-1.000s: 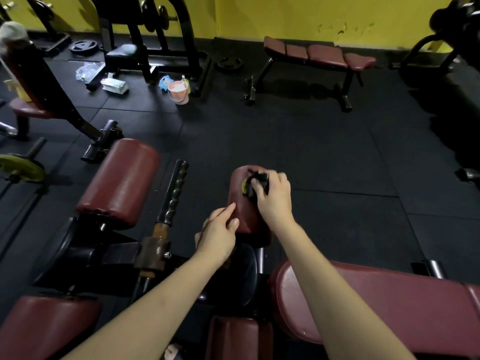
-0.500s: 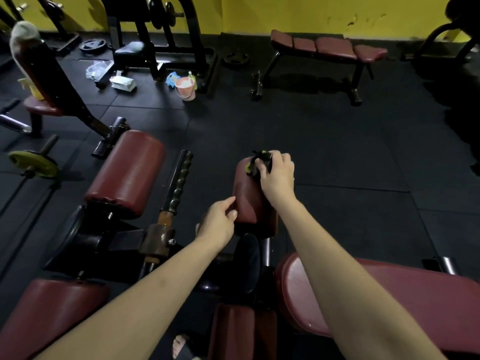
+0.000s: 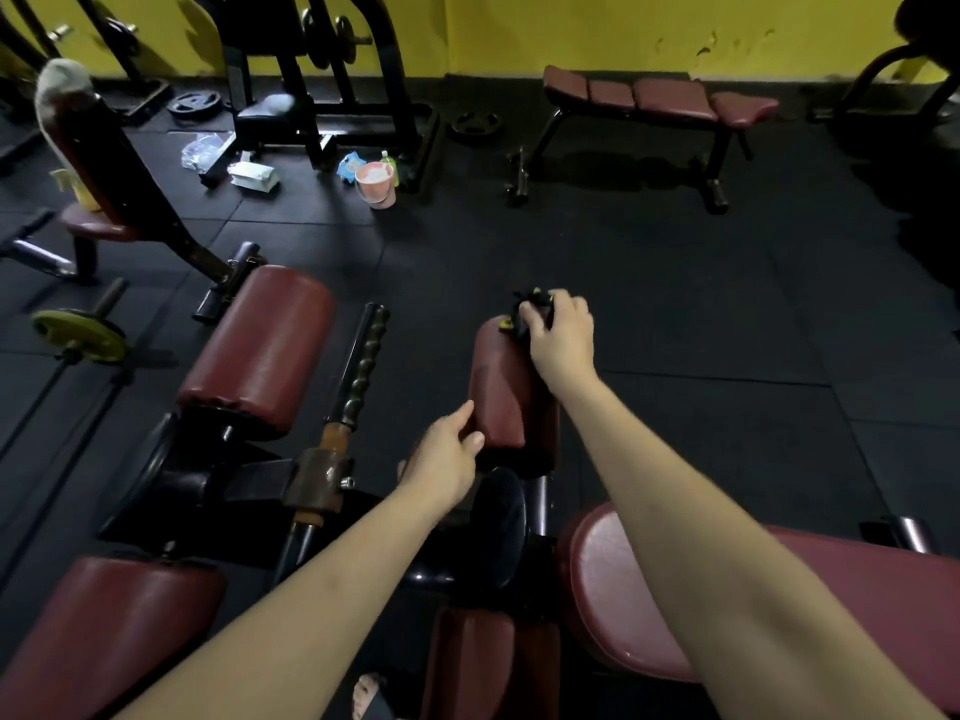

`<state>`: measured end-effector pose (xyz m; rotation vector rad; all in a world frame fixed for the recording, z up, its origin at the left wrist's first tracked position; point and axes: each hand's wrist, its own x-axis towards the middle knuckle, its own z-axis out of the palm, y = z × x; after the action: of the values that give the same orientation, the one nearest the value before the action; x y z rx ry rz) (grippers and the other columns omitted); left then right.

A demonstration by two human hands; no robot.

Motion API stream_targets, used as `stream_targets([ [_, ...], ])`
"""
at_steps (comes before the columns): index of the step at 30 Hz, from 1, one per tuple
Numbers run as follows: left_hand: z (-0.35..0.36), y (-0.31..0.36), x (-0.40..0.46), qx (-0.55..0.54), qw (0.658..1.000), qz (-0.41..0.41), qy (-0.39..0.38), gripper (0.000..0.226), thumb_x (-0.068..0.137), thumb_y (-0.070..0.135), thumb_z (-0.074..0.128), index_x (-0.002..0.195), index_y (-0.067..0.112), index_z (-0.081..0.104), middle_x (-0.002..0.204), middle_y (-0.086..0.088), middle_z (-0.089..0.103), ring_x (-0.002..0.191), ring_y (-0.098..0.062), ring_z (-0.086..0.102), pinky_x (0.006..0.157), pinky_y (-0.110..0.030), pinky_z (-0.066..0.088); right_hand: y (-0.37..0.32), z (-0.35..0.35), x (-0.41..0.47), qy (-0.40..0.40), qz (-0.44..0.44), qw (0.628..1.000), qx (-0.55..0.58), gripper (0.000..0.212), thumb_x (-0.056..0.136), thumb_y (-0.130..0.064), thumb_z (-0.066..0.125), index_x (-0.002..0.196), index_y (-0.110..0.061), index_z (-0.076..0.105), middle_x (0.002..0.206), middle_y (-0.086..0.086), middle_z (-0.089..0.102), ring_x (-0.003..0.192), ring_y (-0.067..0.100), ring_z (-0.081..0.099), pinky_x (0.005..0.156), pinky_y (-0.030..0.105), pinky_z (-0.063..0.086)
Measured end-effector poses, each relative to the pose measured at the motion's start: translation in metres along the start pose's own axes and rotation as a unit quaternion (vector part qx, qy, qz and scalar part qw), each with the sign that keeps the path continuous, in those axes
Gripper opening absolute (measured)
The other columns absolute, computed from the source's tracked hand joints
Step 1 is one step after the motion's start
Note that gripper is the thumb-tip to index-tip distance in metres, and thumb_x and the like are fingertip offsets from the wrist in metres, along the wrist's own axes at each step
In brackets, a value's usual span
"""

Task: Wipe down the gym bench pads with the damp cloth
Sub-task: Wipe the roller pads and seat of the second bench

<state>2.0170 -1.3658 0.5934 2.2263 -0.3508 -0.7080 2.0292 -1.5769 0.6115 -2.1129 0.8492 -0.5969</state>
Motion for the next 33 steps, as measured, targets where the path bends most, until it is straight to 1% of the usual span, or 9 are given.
stream_targets([
  [2, -0.002, 0.012, -0.009, 0.081, 0.995, 0.032, 0.042, 0.048, 0.106, 0.03, 0.053, 0.152, 0.036, 0.045, 0.156, 0.011, 0.046, 0.143, -0.017, 0.045, 0.118, -0.052, 0.035, 0.0, -0.001, -0.007, -0.012, 0.01, 1.0, -0.001, 0.032, 0.101, -0.041, 0.059, 0.119, -0.014, 0.06, 0.121, 0.011, 0.053, 0.116, 0.033, 0.05, 0.097, 0.05, 0.045],
  [7, 0.007, 0.024, -0.02, 0.094, 0.994, 0.036, 0.032, 0.057, 0.103, 0.046, 0.053, 0.157, 0.034, 0.038, 0.164, 0.013, 0.034, 0.149, -0.019, 0.035, 0.119, -0.054, 0.033, 0.025, -0.03, -0.112, -0.021, -0.031, 0.998, 0.052, 0.018, 0.098, -0.033, 0.063, 0.111, -0.02, 0.063, 0.107, -0.002, 0.054, 0.105, 0.019, 0.054, 0.094, 0.038, 0.046],
  [10, 0.004, 0.007, -0.004, 0.023, 1.0, -0.001, -0.002, 0.053, 0.104, 0.034, 0.053, 0.155, 0.038, 0.04, 0.155, 0.006, 0.05, 0.138, -0.018, 0.051, 0.117, -0.05, 0.039, 0.026, -0.037, -0.147, -0.045, -0.075, 0.995, 0.048, 0.016, 0.096, -0.03, 0.068, 0.111, -0.024, 0.065, 0.109, -0.006, 0.054, 0.106, 0.014, 0.052, 0.094, 0.03, 0.044],
  [12, 0.001, 0.002, 0.002, -0.006, 0.999, -0.022, -0.028, 0.052, 0.104, 0.028, 0.054, 0.154, 0.037, 0.043, 0.148, 0.0, 0.058, 0.132, -0.016, 0.057, 0.116, -0.045, 0.043, 0.019, -0.03, -0.128, -0.048, -0.097, 0.994, 0.031, 0.017, 0.096, -0.033, 0.068, 0.109, -0.022, 0.065, 0.107, -0.003, 0.053, 0.104, 0.019, 0.051, 0.091, 0.033, 0.044],
  [15, -0.005, 0.021, -0.01, 0.058, 0.998, -0.004, 0.019, 0.05, 0.104, 0.035, 0.055, 0.153, 0.038, 0.044, 0.153, 0.007, 0.052, 0.139, -0.019, 0.05, 0.117, -0.05, 0.038, 0.011, -0.013, -0.06, -0.019, -0.051, 0.998, 0.021, 0.022, 0.099, -0.037, 0.063, 0.111, -0.018, 0.064, 0.111, 0.006, 0.054, 0.109, 0.029, 0.052, 0.092, 0.046, 0.045],
  [19, 0.005, 0.046, -0.035, 0.113, 0.993, 0.034, 0.031, 0.059, 0.104, 0.05, 0.049, 0.159, 0.038, 0.031, 0.167, 0.017, 0.026, 0.151, -0.017, 0.033, 0.121, -0.05, 0.028, 0.002, -0.001, 0.004, -0.025, 0.014, 0.999, 0.025, 0.033, 0.101, -0.043, 0.058, 0.122, -0.017, 0.06, 0.124, 0.008, 0.052, 0.119, 0.031, 0.048, 0.098, 0.049, 0.045],
  [25, 0.011, 0.055, -0.035, 0.135, 0.99, -0.002, 0.048, 0.057, 0.105, 0.043, 0.052, 0.158, 0.042, 0.032, 0.167, 0.024, 0.02, 0.15, -0.018, 0.033, 0.117, -0.046, 0.028, 0.025, -0.017, -0.042, -0.044, 0.017, 0.996, 0.075, 0.027, 0.101, -0.04, 0.058, 0.117, -0.019, 0.06, 0.114, 0.005, 0.054, 0.11, 0.026, 0.054, 0.097, 0.043, 0.047],
  [29, 0.019, 0.058, -0.037, 0.156, 0.985, -0.014, 0.067, 0.054, 0.106, 0.042, 0.05, 0.157, 0.042, 0.032, 0.167, 0.023, 0.021, 0.15, -0.019, 0.033, 0.117, -0.048, 0.029, 0.035, -0.037, -0.087, -0.083, 0.03, 0.99, 0.11, 0.017, 0.101, -0.036, 0.059, 0.112, -0.023, 0.06, 0.11, 0.0, 0.056, 0.101, 0.014, 0.056, 0.088, 0.029, 0.042],
  [33, 0.018, 0.061, -0.039, 0.178, 0.981, -0.023, 0.068, 0.053, 0.107, 0.042, 0.048, 0.157, 0.044, 0.032, 0.167, 0.022, 0.022, 0.149, -0.017, 0.035, 0.118, -0.047, 0.03, 0.044, -0.068, -0.126, -0.151, 0.103, 0.97, 0.162, 0.016, 0.102, -0.038, 0.059, 0.108, -0.024, 0.063, 0.105, -0.004, 0.068, 0.1, 0.01, 0.064, 0.083, 0.025, 0.047],
])
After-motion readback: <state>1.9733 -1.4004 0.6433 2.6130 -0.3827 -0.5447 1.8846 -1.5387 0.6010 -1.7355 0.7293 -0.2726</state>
